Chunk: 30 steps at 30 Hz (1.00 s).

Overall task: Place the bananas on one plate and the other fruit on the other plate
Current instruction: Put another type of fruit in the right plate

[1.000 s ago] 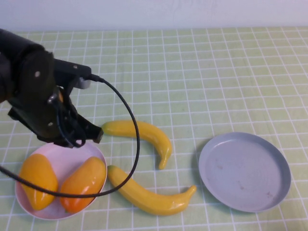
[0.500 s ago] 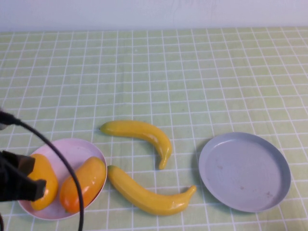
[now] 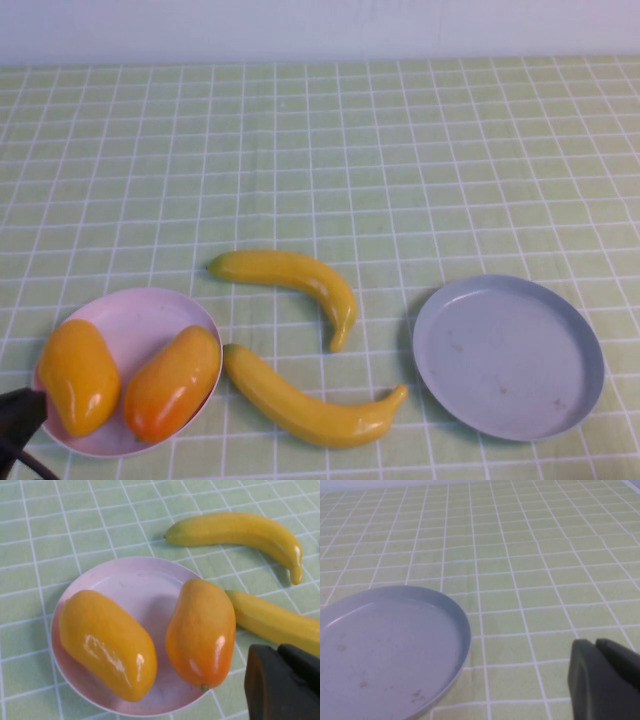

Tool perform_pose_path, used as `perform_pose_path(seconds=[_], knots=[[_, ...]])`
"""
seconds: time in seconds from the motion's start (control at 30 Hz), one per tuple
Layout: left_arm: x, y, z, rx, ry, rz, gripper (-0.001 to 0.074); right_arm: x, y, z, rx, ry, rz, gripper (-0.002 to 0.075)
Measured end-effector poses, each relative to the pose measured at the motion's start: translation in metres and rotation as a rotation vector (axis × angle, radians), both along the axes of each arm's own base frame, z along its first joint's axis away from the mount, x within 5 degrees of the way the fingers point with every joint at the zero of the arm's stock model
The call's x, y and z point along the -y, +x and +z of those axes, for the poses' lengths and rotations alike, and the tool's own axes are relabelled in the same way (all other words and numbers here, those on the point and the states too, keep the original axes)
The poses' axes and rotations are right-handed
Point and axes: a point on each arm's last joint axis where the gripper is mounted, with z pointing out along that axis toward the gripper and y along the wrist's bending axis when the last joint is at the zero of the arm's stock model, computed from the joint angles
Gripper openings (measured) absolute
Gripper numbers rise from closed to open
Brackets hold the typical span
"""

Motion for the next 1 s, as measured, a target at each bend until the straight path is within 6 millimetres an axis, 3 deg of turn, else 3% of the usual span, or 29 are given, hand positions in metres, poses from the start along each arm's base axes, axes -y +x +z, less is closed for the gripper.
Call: perform_pose_path(seconds=[0.33, 0.53, 0.7, 1.0], knots=[[0.005, 0.007, -0.007, 0.113, -0.031, -0.027, 0.0004, 0.000, 0.000, 0.000, 0.000, 0.000, 0.000, -0.0016], [0.004, 0.005, -0.036, 0.346, -0.035, -0.066, 0.0004, 0.000, 0.000, 0.000, 0.000, 0.000, 0.000, -0.0016], [-0.011, -0.007, -0.055, 0.538, -0.060, 0.056, 0.0004, 0.000, 0.000, 0.000, 0.000, 0.000, 0.000, -0.0016], [-0.025, -0.019, -0.076, 0.631, -0.042, 0.216, 0.0003, 0.000, 0.000, 0.000, 0.000, 0.000, 0.000, -0.0016]])
